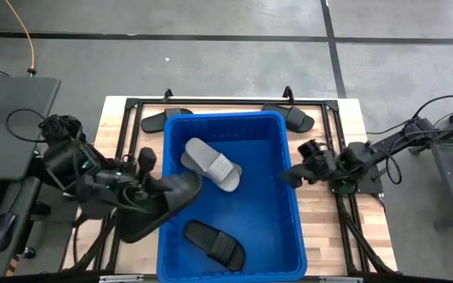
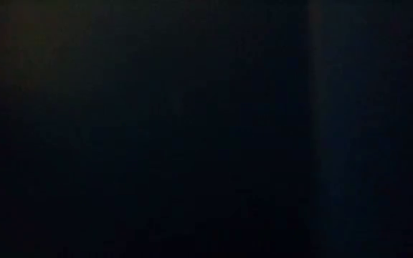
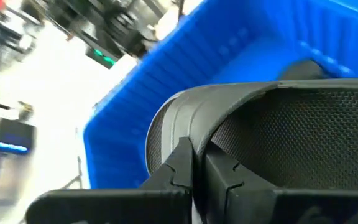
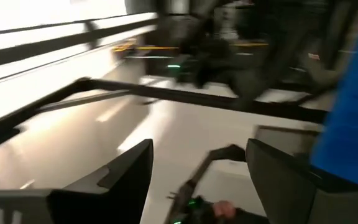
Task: Pick and place slides into bin
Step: Put the bottom black slipper into the blue bin
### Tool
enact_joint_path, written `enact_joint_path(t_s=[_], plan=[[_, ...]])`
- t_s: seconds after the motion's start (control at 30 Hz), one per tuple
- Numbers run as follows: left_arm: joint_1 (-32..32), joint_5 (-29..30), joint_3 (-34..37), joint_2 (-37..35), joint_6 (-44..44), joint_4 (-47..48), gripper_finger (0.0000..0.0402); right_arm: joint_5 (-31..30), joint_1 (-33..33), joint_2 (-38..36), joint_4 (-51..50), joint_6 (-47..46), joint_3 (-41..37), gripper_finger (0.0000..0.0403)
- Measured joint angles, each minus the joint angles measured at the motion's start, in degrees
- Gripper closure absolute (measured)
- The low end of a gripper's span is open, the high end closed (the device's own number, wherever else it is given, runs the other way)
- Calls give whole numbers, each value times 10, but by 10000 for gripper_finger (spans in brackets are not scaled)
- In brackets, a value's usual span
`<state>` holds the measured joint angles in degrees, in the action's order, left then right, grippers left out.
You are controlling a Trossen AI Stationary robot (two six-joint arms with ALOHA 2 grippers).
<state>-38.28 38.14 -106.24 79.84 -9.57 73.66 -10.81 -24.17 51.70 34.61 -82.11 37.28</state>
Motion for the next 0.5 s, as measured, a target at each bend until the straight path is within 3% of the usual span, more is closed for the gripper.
enact_joint_path(t_s=[0.2,0.37,0.5], plan=[[63,-31,0,26,-153,-142,401,7,6,50,-17,-61,-1,155],[115,-127,0,49,-204,-202,401,50,22,106,30,-80,-1,155],[133,-159,0,64,-229,-212,401,69,39,138,76,-83,-1,155]])
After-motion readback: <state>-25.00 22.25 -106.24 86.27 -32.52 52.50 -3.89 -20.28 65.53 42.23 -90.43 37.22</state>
